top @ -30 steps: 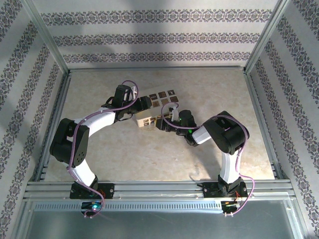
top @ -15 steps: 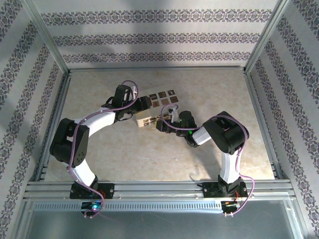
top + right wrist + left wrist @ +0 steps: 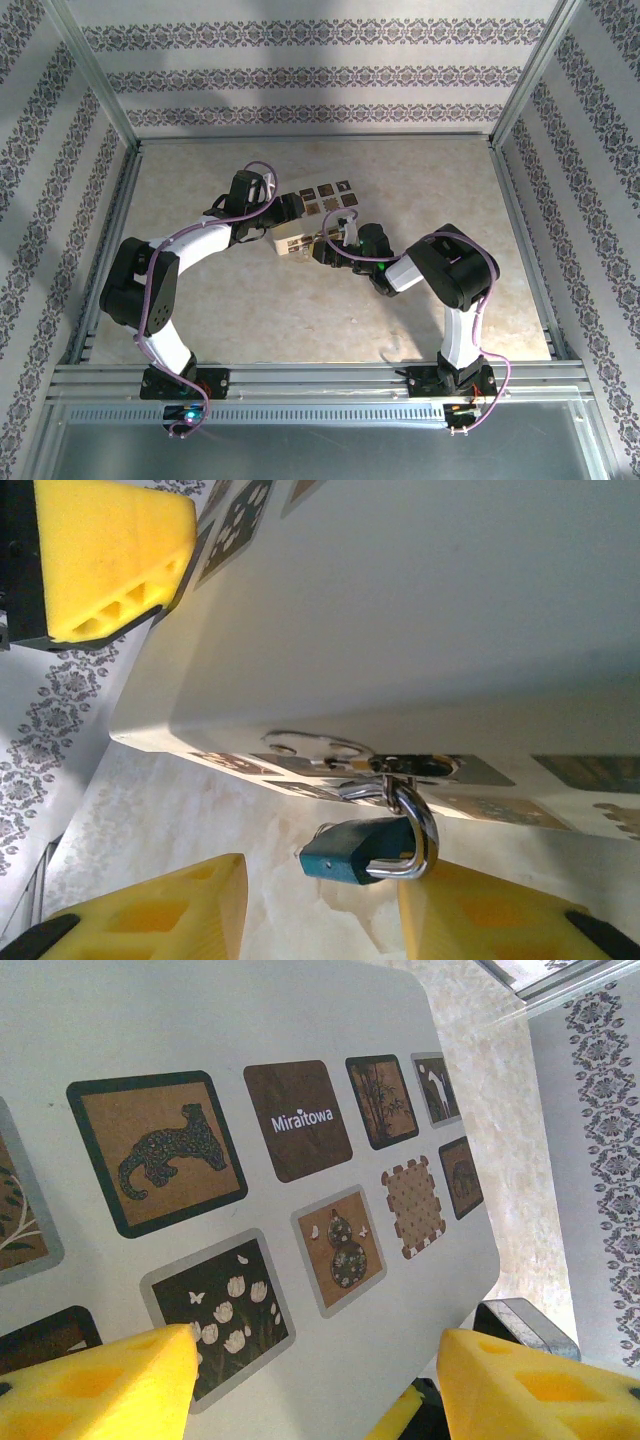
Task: Unlock a padlock with a key
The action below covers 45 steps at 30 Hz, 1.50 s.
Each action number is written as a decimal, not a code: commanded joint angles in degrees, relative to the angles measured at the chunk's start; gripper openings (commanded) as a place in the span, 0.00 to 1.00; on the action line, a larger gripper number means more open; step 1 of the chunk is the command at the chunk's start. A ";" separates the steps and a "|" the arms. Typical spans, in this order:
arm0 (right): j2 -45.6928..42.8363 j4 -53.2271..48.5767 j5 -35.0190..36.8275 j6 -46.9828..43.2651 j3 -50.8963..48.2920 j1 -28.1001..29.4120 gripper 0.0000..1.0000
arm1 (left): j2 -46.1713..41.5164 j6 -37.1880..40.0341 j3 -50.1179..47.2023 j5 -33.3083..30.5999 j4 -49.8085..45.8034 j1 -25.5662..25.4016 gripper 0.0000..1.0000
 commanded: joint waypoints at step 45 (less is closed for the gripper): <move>-3.86 -4.48 1.71 3.80 -0.02 -2.16 0.39 | 0.57 1.16 -0.69 0.17 -1.48 -0.16 0.65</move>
